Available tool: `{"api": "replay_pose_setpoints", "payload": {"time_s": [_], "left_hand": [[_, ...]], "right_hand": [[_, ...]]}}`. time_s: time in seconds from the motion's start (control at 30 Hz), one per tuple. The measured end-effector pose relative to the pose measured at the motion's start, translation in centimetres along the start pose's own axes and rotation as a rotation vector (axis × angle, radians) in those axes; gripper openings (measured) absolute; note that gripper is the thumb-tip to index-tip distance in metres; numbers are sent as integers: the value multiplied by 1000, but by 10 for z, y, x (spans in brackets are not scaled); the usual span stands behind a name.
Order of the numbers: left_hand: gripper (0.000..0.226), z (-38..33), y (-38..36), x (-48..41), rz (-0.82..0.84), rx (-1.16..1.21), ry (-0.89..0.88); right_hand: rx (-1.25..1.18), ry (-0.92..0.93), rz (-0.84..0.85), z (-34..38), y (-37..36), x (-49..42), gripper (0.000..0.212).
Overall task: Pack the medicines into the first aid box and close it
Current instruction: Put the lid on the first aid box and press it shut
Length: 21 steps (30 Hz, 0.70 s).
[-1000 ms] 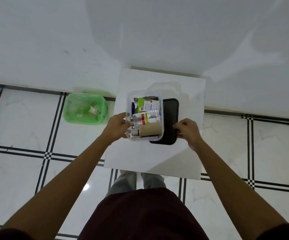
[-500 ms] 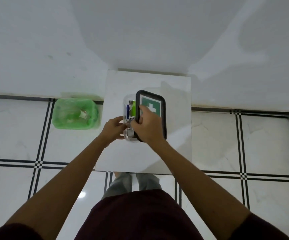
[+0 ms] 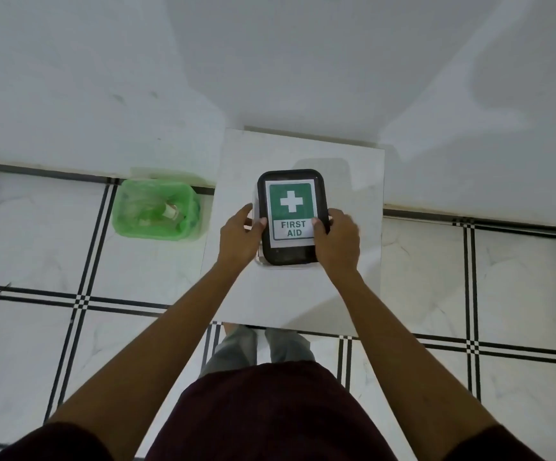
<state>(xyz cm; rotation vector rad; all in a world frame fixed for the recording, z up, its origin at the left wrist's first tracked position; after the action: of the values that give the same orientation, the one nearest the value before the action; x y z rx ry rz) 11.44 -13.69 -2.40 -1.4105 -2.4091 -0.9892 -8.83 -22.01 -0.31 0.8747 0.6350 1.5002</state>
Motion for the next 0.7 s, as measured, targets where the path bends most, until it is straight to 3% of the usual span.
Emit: {"api": "replay_pose_setpoints", "payload": {"time_s": [0.1, 0.4, 0.7], "left_hand": [[43, -9, -3, 11, -58, -47, -117], [31, 0, 1, 18, -167, -77, -160], [42, 21, -22, 22, -253, -166, 25]], "right_hand": [[-48, -3, 81, -7, -10, 3, 25], [-58, 23, -49, 0, -10, 13, 24], [-49, -57, -133, -2, -30, 10, 22]]}}
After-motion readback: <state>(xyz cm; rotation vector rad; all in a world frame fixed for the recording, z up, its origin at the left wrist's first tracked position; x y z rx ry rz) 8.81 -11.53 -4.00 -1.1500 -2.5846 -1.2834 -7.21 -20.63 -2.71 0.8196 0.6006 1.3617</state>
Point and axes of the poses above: each hand's wrist, its own x-axis away from the middle knuckle, its own y-axis out of the back of the hand, z = x × y, the point moved 9 cm from there along -x, towards the middle knuckle, and after that the axes turned 4 degrees about -z, right-handed, at the moved point
